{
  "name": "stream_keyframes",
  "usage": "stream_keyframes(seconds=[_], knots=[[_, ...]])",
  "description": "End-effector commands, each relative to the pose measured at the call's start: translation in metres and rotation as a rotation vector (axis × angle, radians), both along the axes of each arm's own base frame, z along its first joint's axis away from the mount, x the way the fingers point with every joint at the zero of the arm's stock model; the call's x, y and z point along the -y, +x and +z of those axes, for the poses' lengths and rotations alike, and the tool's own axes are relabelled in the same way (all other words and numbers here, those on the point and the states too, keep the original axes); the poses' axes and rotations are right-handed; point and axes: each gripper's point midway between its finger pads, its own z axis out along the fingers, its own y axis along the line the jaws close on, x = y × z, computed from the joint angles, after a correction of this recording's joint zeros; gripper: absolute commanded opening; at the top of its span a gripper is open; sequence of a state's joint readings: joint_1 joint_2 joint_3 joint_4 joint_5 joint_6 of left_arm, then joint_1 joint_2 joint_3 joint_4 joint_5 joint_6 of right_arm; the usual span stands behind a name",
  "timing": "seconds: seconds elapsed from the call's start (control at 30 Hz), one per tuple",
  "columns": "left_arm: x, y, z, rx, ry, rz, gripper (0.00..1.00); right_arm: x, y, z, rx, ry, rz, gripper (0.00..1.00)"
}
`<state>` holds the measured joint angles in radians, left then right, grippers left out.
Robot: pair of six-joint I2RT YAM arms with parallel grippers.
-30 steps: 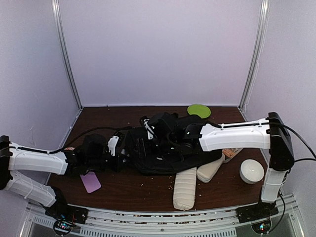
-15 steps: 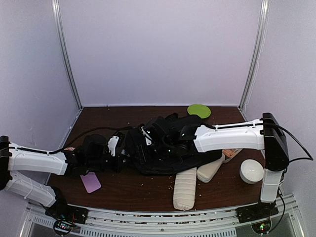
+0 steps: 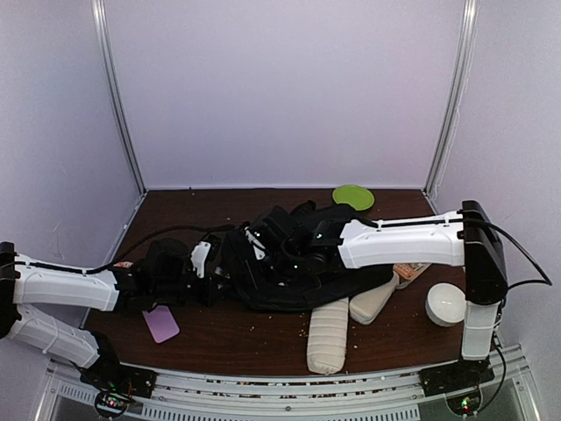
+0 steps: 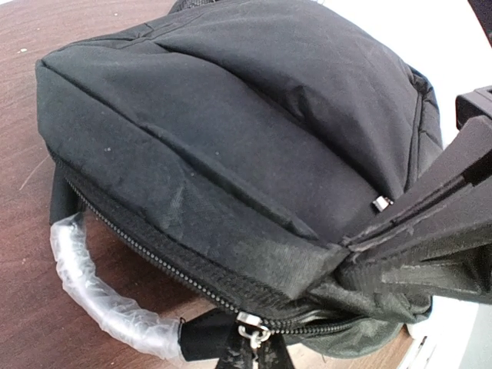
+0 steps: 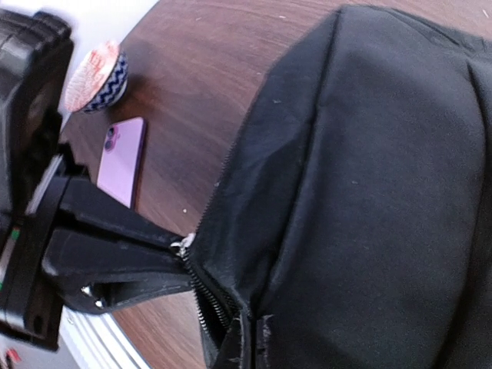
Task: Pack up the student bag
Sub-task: Unzip the student bag at the center of the board.
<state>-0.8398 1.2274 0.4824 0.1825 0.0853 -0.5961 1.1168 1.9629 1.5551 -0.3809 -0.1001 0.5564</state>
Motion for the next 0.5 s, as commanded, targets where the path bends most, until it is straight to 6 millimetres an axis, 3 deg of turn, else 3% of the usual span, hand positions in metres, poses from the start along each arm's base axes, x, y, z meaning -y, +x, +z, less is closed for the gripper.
stream_keyframes(seconds=[0.0,0.17,0.47], knots=[[0.009,0.007,0.030,0.076,-0.070,0.001,0.00,-0.002,-0.001,0.014,0.025,0.005,0.023,0.00],[0.006,0.009,0.028,0.074,-0.049,0.017,0.00,0.005,-0.007,0.031,0.078,0.005,0.074,0.00],[-0.005,0.015,0.014,0.058,0.056,0.057,0.00,0.053,-0.023,0.042,0.178,-0.048,0.125,0.00]])
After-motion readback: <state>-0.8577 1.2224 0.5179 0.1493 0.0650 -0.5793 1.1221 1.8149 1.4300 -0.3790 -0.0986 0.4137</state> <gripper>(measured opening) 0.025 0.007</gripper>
